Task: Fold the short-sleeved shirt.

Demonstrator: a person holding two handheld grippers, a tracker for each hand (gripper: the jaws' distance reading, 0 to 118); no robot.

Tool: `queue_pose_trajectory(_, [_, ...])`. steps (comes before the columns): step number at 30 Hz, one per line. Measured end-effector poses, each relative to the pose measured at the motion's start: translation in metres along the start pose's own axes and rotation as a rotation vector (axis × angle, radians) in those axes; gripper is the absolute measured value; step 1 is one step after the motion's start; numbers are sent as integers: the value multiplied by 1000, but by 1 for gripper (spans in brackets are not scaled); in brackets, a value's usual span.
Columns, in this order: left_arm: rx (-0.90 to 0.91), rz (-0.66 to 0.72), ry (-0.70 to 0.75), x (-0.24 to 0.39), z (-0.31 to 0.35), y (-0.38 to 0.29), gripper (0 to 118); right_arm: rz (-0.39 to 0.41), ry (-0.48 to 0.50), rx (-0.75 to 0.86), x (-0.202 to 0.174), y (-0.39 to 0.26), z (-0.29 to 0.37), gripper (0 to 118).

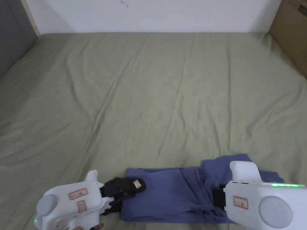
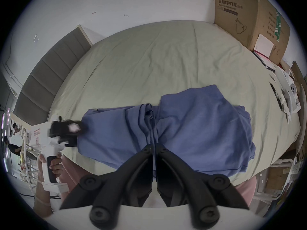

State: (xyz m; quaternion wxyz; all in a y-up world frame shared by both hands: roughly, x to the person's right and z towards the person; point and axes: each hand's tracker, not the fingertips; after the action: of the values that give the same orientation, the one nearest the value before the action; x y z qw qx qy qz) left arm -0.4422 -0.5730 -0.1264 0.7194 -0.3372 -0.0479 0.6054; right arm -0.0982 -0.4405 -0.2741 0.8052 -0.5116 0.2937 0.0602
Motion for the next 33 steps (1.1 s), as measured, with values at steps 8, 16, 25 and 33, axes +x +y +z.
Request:
queue_pose_trajectory(8, [-18, -181, 199, 28, 25, 5, 12, 46, -6, -16, -11, 2, 0, 3])
queue_pose_trajectory(16, [115, -248, 455, 29, 115, 32, 12, 34, -13, -24, -6, 0, -4, 3])
queue_pose_trajectory(25, [176, -292, 495, 75, 132, 14, 12, 3, 1, -37, 5, -7, -4, 3])
queue_pose_trajectory(33, [152, -440, 321, 172, 96, -12, 12, -46, -6, -7, 31, -8, 7, 3])
